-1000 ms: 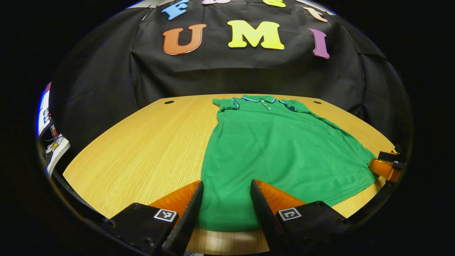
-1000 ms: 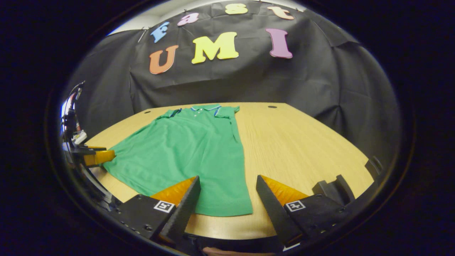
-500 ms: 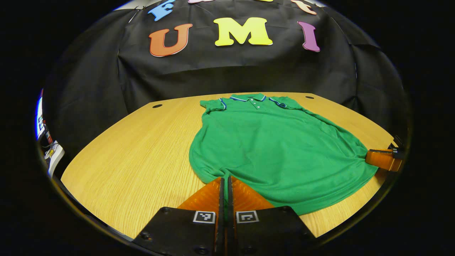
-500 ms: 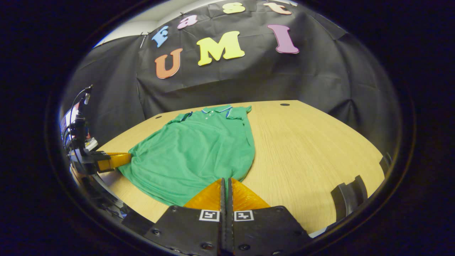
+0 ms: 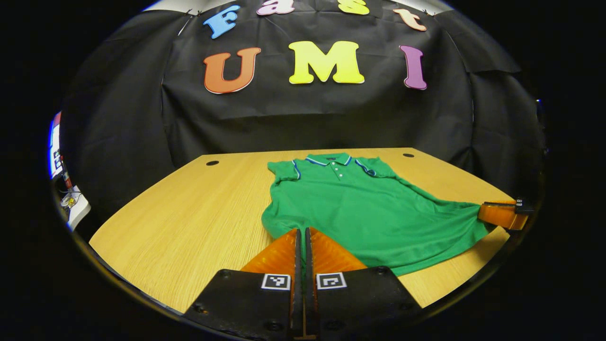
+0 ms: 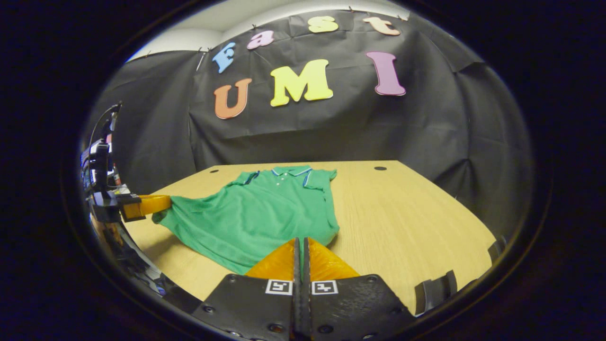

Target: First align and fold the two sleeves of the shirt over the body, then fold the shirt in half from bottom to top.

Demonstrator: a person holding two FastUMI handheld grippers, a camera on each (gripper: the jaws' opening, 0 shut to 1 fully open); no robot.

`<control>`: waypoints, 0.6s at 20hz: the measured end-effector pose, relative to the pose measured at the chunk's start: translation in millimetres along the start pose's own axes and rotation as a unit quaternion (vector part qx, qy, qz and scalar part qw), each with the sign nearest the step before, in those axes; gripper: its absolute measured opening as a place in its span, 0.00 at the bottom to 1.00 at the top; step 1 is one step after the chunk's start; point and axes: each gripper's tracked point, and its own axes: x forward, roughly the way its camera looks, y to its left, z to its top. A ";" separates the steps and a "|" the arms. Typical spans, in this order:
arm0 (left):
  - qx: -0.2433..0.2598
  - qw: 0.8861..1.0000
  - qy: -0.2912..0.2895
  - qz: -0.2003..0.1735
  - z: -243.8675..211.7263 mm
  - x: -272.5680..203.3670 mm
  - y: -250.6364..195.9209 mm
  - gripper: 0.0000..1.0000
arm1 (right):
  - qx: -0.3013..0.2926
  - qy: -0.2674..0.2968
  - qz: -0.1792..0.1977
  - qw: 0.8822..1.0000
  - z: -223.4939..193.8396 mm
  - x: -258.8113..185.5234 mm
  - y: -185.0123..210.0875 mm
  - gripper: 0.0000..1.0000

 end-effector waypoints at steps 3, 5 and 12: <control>0.004 1.000 -0.019 0.001 27.3 10.4 2.5 0.08 | 0.002 -0.014 -0.001 1.000 25.4 16.8 1.9 0.00; 0.000 1.000 -0.026 -0.001 44.1 23.4 5.6 0.07 | 0.007 -0.021 -0.004 1.000 47.2 33.3 0.8 0.00; -0.004 0.998 -0.058 0.003 113.9 114.4 28.1 0.07 | 0.006 -0.076 -0.020 0.997 150.9 121.2 -8.5 0.00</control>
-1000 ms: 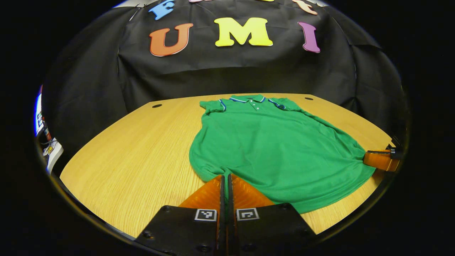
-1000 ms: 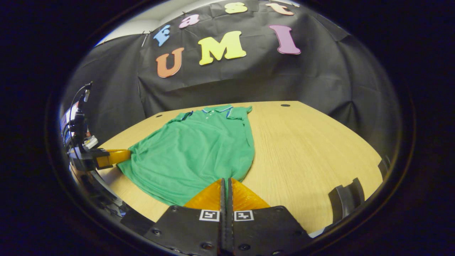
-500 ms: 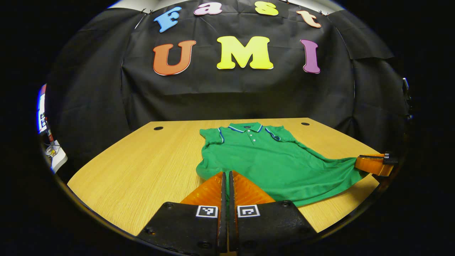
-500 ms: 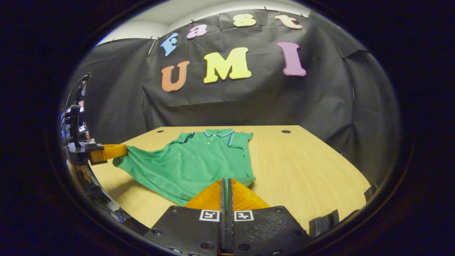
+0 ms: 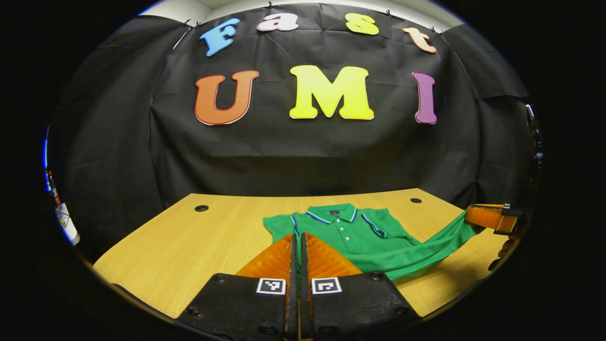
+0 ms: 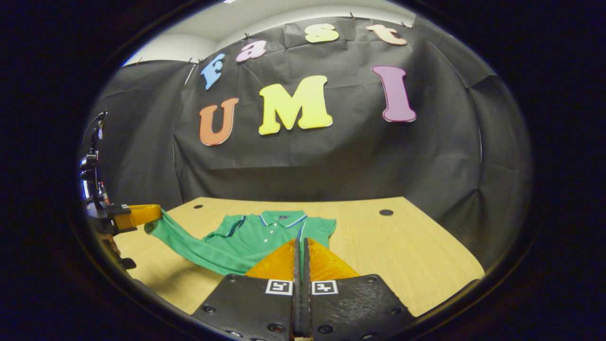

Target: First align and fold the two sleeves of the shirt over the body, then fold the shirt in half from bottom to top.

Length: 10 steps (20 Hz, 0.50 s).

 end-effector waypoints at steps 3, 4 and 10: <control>-0.012 1.000 -0.016 0.004 17.3 63.4 9.5 0.07 | -0.006 -0.037 -0.024 0.999 31.9 63.2 -9.2 0.00; -0.020 0.999 -0.025 0.006 21.5 85.5 12.0 0.07 | -0.010 -0.046 -0.029 0.998 38.5 85.4 -10.3 0.00; -0.109 0.994 -0.027 0.015 -8.5 222.8 31.1 0.07 | -0.042 -0.038 -0.074 0.996 23.6 223.7 -26.6 0.00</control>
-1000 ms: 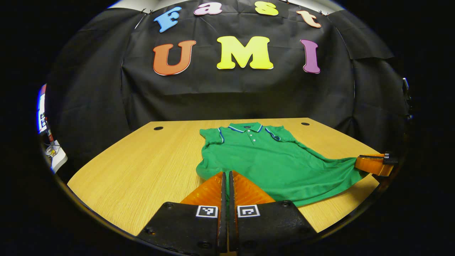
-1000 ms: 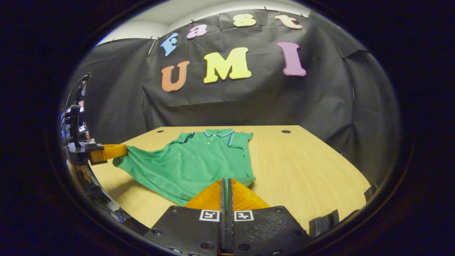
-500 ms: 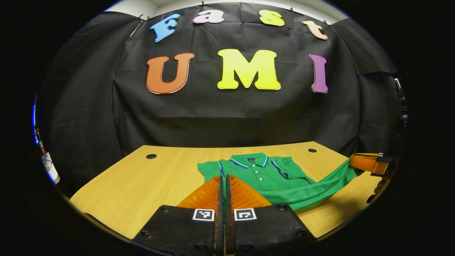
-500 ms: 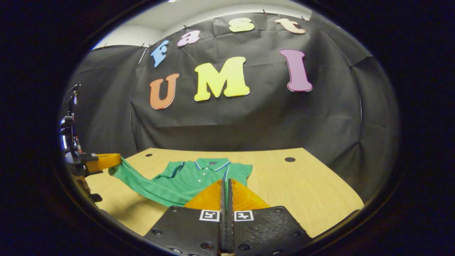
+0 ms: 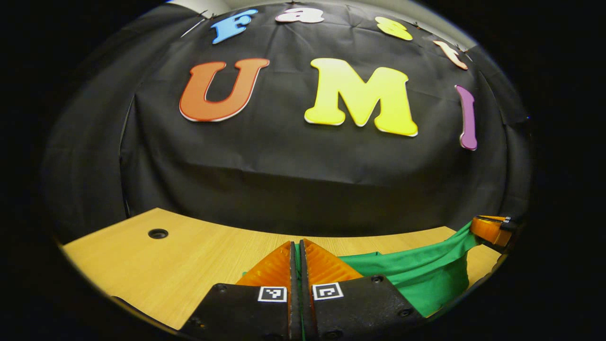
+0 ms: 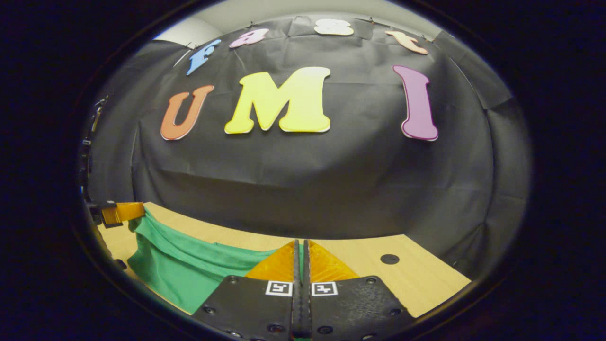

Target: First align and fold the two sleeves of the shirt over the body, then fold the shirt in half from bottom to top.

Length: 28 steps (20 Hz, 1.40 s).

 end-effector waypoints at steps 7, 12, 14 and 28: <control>0.044 0.999 0.033 -0.002 -31.5 72.1 17.7 0.08 | 0.026 0.041 -0.013 0.999 -38.3 97.9 -4.4 0.00; 0.074 0.996 0.044 0.011 -43.2 84.7 19.7 0.08 | 0.027 0.048 -0.018 0.998 -52.2 113.5 -7.9 0.00; 0.071 0.997 0.038 0.011 -42.5 84.9 18.5 0.08 | 0.034 0.050 -0.018 0.998 -55.5 113.4 -10.1 0.00; 0.114 0.993 -0.029 0.008 -27.1 73.9 10.6 1.00 | -0.015 -0.001 -0.023 1.000 -48.2 102.2 -3.8 0.95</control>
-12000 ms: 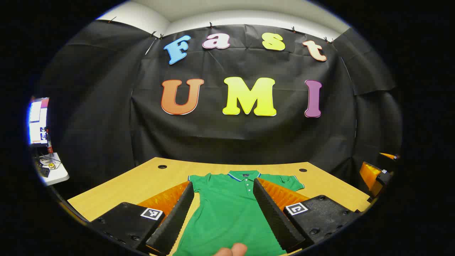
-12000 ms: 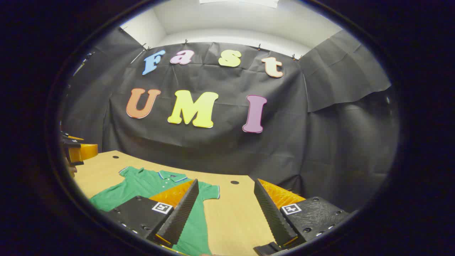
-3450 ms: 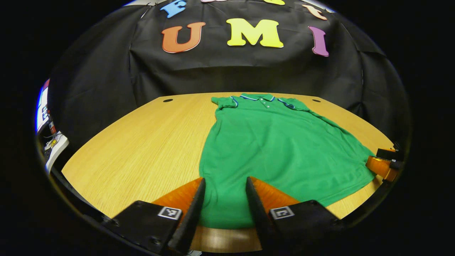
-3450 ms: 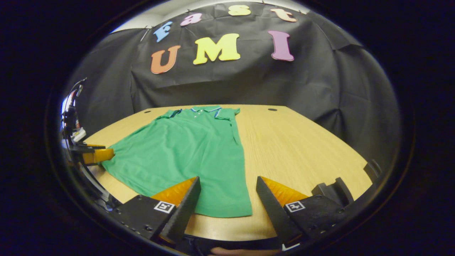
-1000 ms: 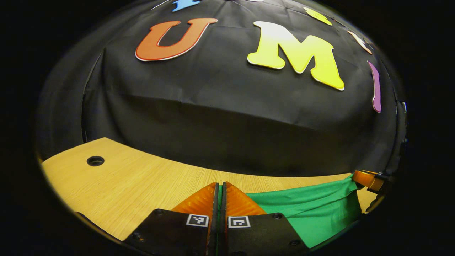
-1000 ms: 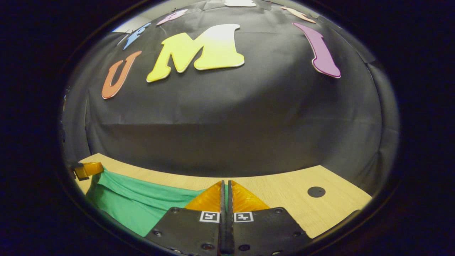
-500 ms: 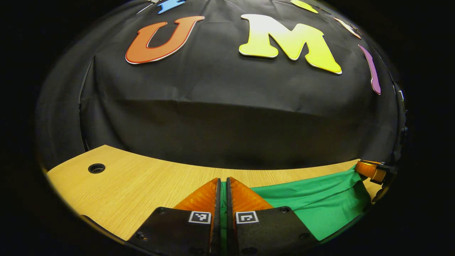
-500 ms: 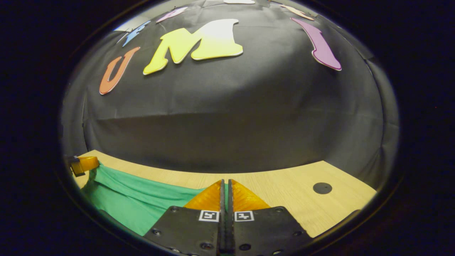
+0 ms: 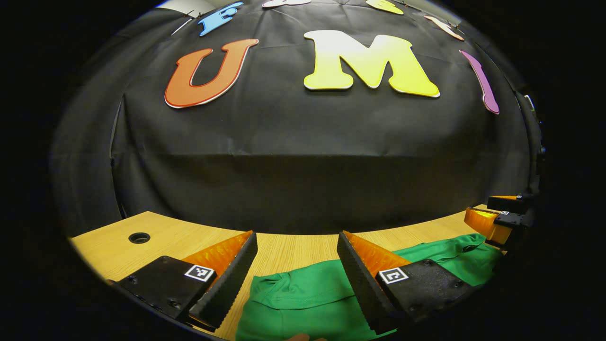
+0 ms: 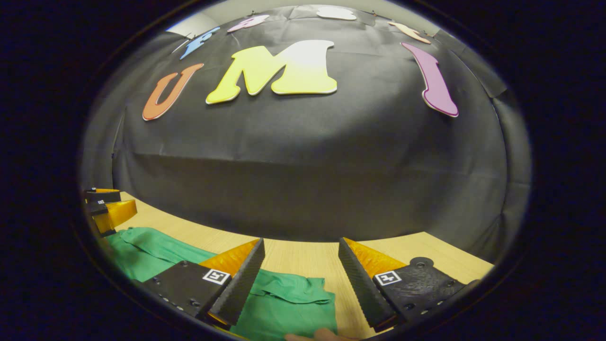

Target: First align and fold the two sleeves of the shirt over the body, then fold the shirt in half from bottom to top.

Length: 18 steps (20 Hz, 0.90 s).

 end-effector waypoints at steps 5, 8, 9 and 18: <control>0.007 1.000 -0.001 -0.004 -0.1 0.5 -1.3 1.00 | 0.002 0.003 -0.008 1.000 -2.3 0.6 -2.1 0.95; -0.007 1.000 0.002 -0.016 -0.7 -1.6 -3.4 1.00 | 0.009 -0.001 0.023 1.000 0.0 -5.0 7.7 0.95; -0.013 1.000 0.002 -0.018 0.5 -3.2 -4.1 1.00 | 0.013 0.000 0.034 0.999 -0.4 -9.1 11.8 0.95; -0.067 0.996 -0.032 0.046 11.5 -80.6 29.8 1.00 | 0.045 -0.046 -0.012 0.998 14.5 -103.2 -25.4 0.96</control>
